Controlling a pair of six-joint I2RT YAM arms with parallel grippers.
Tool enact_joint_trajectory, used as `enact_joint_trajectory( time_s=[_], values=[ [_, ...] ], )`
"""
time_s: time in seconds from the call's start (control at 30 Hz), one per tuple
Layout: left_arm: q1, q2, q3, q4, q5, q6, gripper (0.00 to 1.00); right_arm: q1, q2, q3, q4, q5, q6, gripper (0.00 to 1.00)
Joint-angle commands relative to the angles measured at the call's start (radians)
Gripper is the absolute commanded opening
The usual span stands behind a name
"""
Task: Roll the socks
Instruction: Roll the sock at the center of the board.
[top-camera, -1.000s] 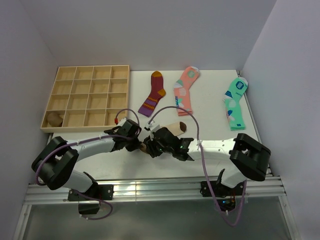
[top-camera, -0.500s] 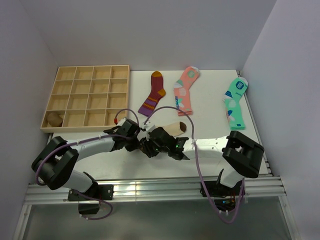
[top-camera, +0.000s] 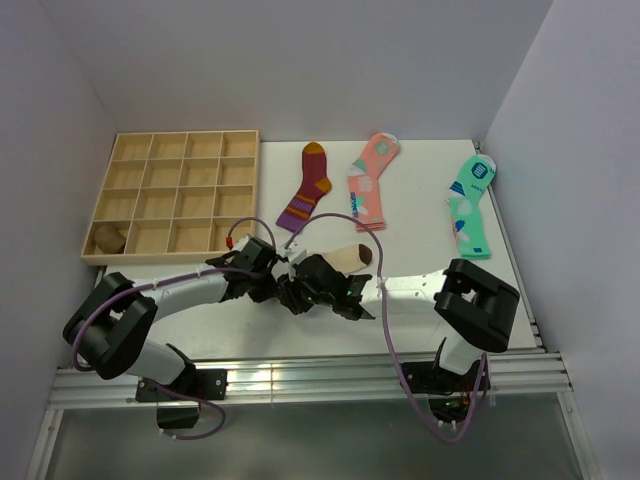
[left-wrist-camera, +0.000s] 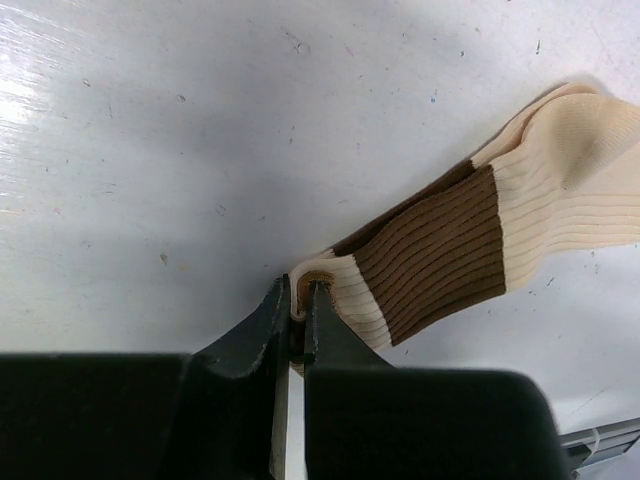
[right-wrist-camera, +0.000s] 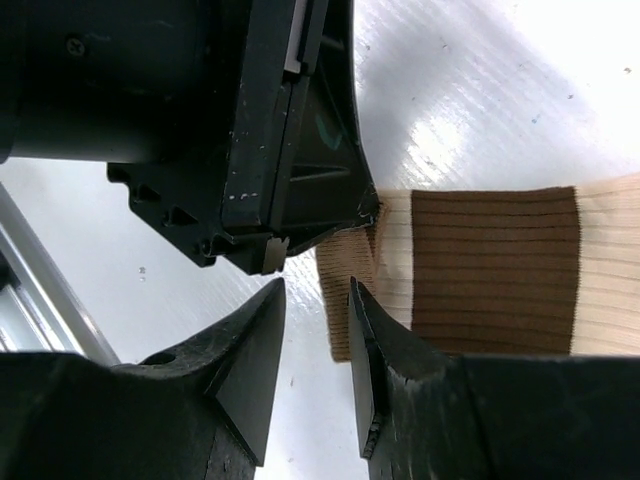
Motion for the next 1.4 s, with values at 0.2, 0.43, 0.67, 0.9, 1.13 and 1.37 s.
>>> enact_joint_trajectory(
  time_s=[0.2,0.43,0.67,0.9,1.13,1.37],
  values=[
    [0.013,-0.023,-0.042,0.051,-0.001,-0.043,0.00,0.018,0.032,-0.069,-0.007,-0.021,0.046,0.39],
    [0.022,-0.023,-0.041,0.044,0.004,-0.032,0.00,0.018,0.034,-0.079,-0.006,0.029,0.043,0.40],
    [0.022,-0.021,-0.012,0.010,0.004,-0.021,0.00,0.024,0.052,-0.059,-0.032,0.055,0.032,0.40],
    [0.044,-0.017,0.019,-0.016,0.042,0.001,0.00,0.061,0.109,-0.005,-0.118,0.158,0.035,0.41],
    [0.085,-0.017,0.044,-0.053,0.059,0.049,0.00,0.079,0.154,0.038,-0.190,0.275,0.061,0.41],
    [0.091,-0.011,0.030,-0.032,0.085,0.066,0.00,0.079,0.223,0.093,-0.253,0.275,0.069,0.07]
  ],
)
